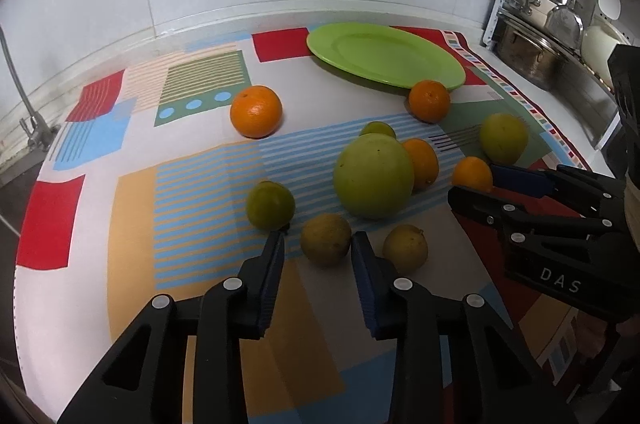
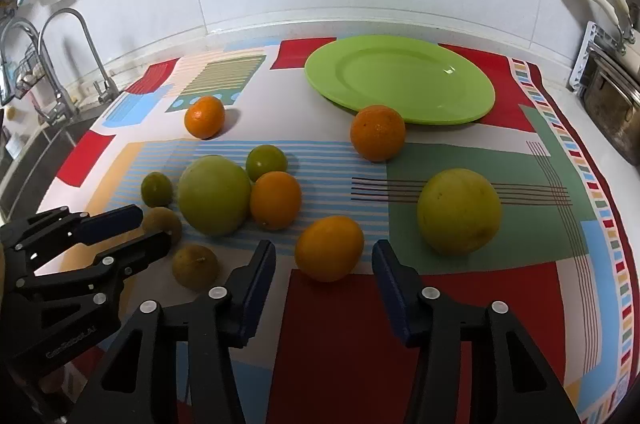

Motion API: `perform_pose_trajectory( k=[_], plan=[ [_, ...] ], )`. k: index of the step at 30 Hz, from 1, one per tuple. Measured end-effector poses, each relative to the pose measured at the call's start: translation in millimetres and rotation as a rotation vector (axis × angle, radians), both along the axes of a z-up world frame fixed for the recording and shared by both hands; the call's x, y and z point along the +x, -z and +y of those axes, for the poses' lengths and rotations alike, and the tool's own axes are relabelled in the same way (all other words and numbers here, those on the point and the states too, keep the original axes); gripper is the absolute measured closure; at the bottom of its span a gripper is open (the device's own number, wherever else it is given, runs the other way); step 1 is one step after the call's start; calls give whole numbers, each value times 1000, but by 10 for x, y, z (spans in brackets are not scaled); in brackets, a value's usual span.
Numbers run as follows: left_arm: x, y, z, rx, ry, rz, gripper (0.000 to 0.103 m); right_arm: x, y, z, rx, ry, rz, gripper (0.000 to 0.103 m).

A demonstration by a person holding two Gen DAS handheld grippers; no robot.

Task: Organize fruits
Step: 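Grasp the small brown fruit with the left tool while the right tool grasps an orange, then carry both fruits onto the green plate and open both tools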

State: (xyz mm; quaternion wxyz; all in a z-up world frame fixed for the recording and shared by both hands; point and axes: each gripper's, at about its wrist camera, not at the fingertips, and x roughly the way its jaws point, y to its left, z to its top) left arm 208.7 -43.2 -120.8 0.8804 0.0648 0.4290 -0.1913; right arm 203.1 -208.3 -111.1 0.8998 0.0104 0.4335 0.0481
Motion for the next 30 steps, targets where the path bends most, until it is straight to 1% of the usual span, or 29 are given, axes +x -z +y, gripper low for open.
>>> perform_pose_trajectory(
  k=[5, 6, 12, 19, 24, 30],
  plan=[
    [47, 23, -26, -23, 16, 21, 77, 42, 33, -18, 3, 1, 10, 63],
    [47, 23, -26, -24, 16, 18, 77, 47, 37, -19, 3, 3, 11, 65],
    [24, 0, -23, -16, 15, 8, 77, 28, 32, -30, 8, 5, 9, 66],
    [-55, -169, -8, -23, 14, -38, 77, -61, -73, -19, 23, 4, -20, 66],
    [-35, -335, -41, -36, 20, -80, 77, -119, -200, -5, 30, -4, -57, 66],
    [59, -565, -153, -66, 50, -129, 77, -94, -456, -85, 47, 4, -126, 66]
  ],
)
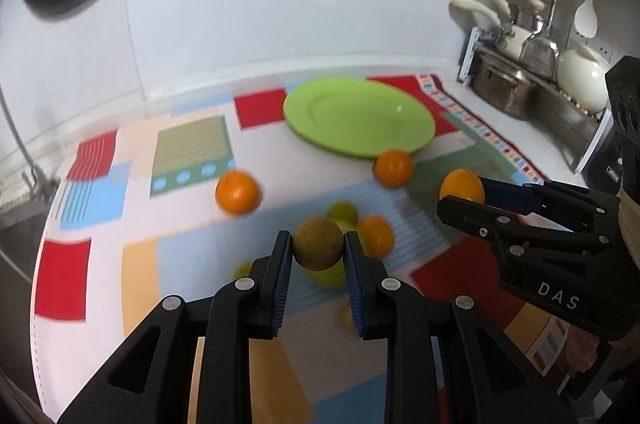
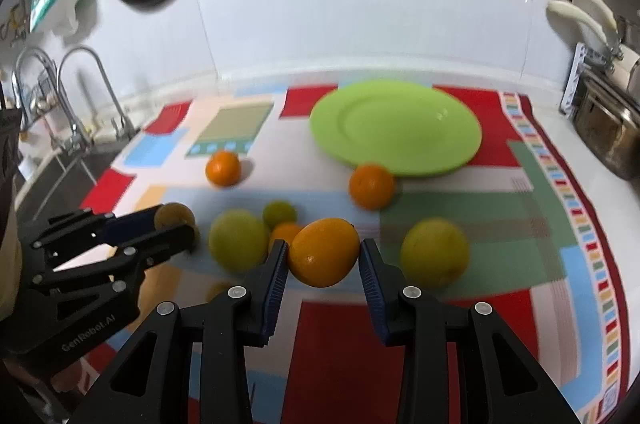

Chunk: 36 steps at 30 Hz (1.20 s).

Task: Organize fruits
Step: 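Carry both fruits onto the green plate and open both tools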

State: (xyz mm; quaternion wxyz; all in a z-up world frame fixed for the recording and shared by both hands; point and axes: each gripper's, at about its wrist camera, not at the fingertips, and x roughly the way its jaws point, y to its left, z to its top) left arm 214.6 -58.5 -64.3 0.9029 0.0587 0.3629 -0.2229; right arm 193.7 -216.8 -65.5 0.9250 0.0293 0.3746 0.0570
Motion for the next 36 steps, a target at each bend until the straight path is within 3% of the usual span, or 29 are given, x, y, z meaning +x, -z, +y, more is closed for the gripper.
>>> perform_pose_trajectory(
  k=[8, 18, 26, 36],
  plan=[
    [265, -317, -242, -22, 39, -70, 77, 180, -346, -225, 3, 30, -84, 66],
    [907, -429, -612, -15, 73, -69, 77, 712, -528, -521, -17, 41, -96, 66],
    [1445, -210, -901, 37, 123, 1, 77, 1221, -373, -724, -21, 30, -44, 66],
    [1912, 199, -1087, 87, 140, 106, 77, 1731, 64, -901, -15, 15, 65, 66]
  ],
)
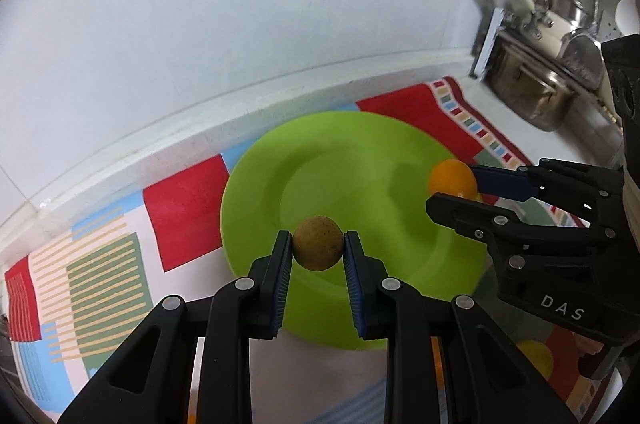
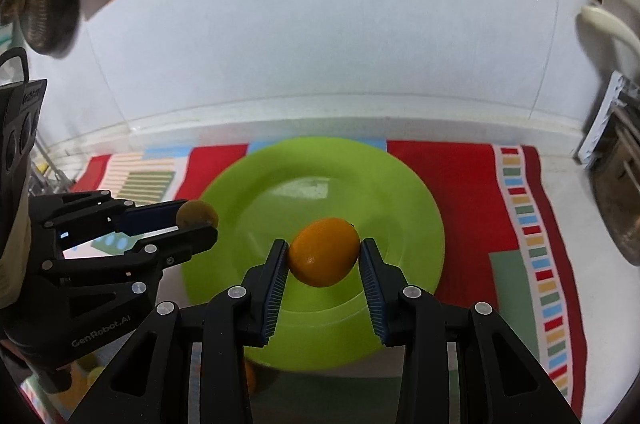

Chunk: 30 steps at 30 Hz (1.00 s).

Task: Organize fruits
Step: 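Carry both fruits onto the green plate and open both tools, then move both tools back toward the remaining fruits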

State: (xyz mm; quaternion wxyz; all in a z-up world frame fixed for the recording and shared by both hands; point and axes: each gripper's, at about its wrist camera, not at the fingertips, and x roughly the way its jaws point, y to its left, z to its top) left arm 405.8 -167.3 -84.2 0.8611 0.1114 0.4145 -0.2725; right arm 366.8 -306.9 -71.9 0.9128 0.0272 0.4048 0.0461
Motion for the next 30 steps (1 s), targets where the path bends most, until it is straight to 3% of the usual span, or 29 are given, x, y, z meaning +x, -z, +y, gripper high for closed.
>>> perform_pose_trajectory(
  k=[3, 6, 13, 24, 30],
  plan=[
    [43, 49, -21, 9, 4, 10, 75, 58, 77, -12, 1, -1, 12, 66],
    [58, 39, -18, 15, -10, 2, 66, 80, 111, -13, 2, 4, 16, 65],
    [-131, -143, 151, 13, -61, -53, 52, -69, -28, 8, -13, 30, -24, 59],
    [-756, -594, 536, -18, -122, -159, 28, -664, -472, 230, -39, 64, -162, 32],
    [-1086, -763, 791, -23, -159, -211, 20, -1012, -636, 378, -60, 63, -211, 28]
  ],
)
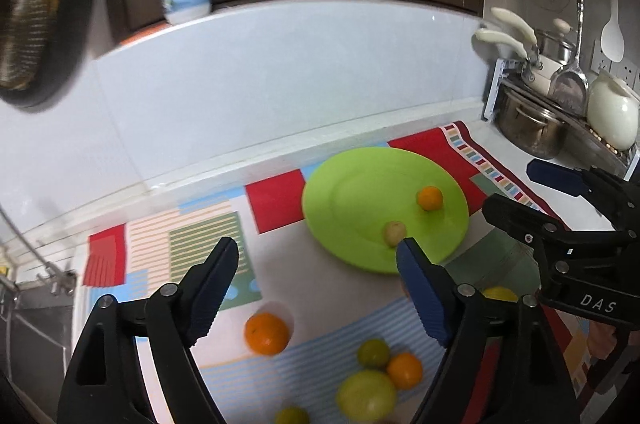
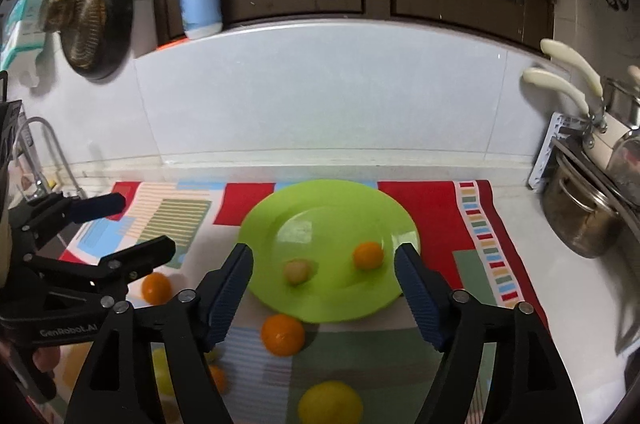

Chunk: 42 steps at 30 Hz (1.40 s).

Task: Organize fruits
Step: 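Move both tools back toward the remaining fruits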

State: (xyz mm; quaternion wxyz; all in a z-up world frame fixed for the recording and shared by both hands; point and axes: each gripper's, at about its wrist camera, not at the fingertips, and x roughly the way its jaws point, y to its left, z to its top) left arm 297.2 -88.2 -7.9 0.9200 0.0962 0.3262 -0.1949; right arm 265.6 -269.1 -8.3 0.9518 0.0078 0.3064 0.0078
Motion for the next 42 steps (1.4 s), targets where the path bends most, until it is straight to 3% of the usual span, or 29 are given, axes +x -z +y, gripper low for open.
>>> perform_pose_trajectory(
  k=[14, 23, 33, 42],
  plan=[
    [-714, -185, 569, 31, -3, -132, 17, -696, -182, 411, 39, 33, -98, 21],
    [-879, -139, 965, 24, 84, -144, 17, -1043, -157, 854, 21, 77, -136, 21],
    [-942, 56, 1259, 28, 225, -161, 17, -1265, 46, 1318, -14, 142, -100, 21],
    [-806, 437, 1253, 57, 362, -100, 20, -1262, 324, 1535, -34, 187, -24, 22]
  ],
)
